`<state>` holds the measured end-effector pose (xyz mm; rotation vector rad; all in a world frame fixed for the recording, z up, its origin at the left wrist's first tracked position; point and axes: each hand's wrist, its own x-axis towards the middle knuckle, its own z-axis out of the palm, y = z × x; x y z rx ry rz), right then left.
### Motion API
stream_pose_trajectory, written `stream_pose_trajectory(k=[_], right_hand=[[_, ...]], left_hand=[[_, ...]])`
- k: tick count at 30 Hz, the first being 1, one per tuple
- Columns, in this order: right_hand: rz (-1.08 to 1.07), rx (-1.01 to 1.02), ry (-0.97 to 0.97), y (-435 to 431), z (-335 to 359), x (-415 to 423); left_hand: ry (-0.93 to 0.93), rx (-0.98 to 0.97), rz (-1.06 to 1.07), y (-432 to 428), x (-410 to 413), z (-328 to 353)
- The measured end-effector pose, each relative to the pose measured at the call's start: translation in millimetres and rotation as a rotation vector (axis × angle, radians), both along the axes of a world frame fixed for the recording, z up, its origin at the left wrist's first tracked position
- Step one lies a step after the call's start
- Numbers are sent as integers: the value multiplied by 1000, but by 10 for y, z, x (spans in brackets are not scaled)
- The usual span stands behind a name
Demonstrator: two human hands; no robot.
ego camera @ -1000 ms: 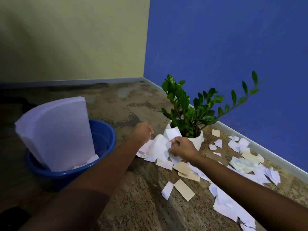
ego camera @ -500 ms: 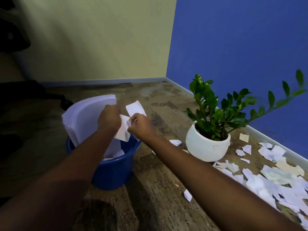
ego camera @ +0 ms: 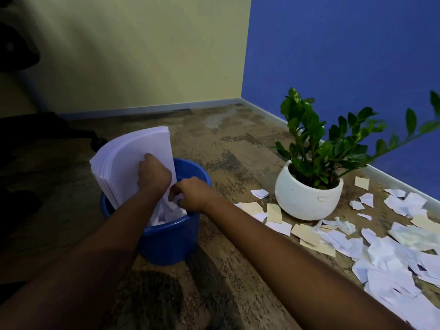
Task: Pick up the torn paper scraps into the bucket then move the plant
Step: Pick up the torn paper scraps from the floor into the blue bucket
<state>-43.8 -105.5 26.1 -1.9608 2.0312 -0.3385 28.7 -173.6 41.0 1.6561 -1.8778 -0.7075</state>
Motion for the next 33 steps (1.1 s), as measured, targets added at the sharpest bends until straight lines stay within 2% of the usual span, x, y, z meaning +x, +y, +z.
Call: stream_pose_trajectory(k=[3,6,8,10,13,15,19,23,30,33], right_hand=[[-90,-161,-133,133,62,-226],[-313,-365,-305,305,-29,-518],[-473,-390,-318,433,-202,-735],[-592,-294,-296,590,-433,-953],[-638,-32,-186,849,-816,-1213],[-637,117,-103,1020,-1049,-1295],[-636,246,-34,1311,-1437,-1350],[-601,258,-72,1471,-1624,-1337],[-541,161,-9,1510,-1761,-1257],[-531,165,6,1461,-1800,-1243]], left_hand=[[8,-121,-56,119,-112,-17],[-15,-267,-231,301,-307,-37],[-6,-328,-367,438,-475,-57],[-17,-366,-488,599,-655,-91],[-110,-387,-639,804,-904,-250],[-234,-374,-726,908,-1020,-434],[-516,-292,-849,995,-1090,-874],[-664,-240,-864,969,-1052,-1276],[-702,-3,-817,1057,-827,-1788],[-699,36,-807,1091,-771,-1868]])
